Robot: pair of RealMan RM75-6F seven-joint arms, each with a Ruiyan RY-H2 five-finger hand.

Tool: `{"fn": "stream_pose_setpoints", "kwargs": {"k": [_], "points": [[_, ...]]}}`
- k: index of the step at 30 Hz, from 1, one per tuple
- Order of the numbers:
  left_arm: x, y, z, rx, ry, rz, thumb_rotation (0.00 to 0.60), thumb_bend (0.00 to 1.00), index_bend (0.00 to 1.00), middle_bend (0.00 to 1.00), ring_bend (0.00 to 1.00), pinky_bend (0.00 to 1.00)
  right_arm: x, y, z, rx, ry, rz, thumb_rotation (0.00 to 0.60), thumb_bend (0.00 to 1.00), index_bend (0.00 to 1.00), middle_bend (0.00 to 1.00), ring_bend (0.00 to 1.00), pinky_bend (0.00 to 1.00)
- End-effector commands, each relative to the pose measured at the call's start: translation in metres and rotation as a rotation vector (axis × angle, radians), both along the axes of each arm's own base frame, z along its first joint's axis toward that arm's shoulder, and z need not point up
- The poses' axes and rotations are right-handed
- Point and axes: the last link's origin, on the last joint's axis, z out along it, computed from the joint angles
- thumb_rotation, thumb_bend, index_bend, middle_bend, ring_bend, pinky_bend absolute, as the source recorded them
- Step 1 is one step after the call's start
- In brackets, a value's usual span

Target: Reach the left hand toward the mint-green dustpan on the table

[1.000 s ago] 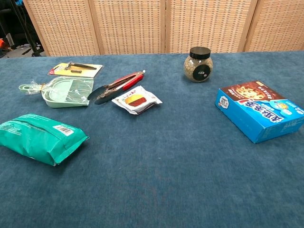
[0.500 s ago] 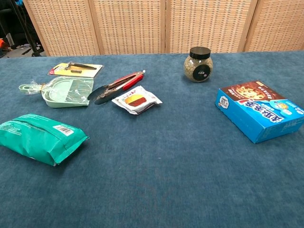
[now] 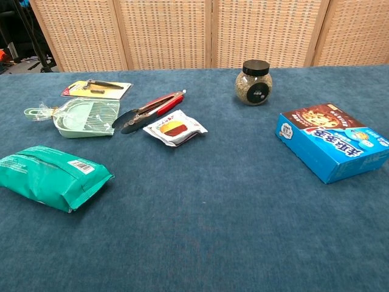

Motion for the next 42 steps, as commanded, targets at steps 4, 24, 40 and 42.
{"fn": "stream_pose_setpoints", "kwargs": {"k": [4,24,40,42], "points": [[0.014,0.040,0.000,-0.089,0.009,0.071,0.600,0.62,0.00,0.68,0.74,0.56,0.000,0.000,0.000,0.006,-0.002,0.000,0.600,0.00,0.00,0.00,0.00,0.00],[0.001,0.093,-0.064,-0.196,0.107,0.161,0.600,0.62,0.00,0.68,0.74,0.56,-0.003,-0.002,0.005,0.011,-0.037,-0.008,0.600,0.00,0.00,0.00,0.00,0.00],[0.015,0.104,-0.075,-0.183,0.107,0.155,0.600,0.62,0.00,0.68,0.74,0.56,-0.003,-0.001,0.005,0.021,-0.046,-0.007,0.600,0.00,0.00,0.00,0.00,0.00],[0.015,0.105,-0.076,-0.185,0.112,0.158,0.600,0.62,0.00,0.68,0.74,0.56,-0.003,-0.001,0.005,0.021,-0.047,-0.006,0.600,0.00,0.00,0.00,0.00,0.00]]}}
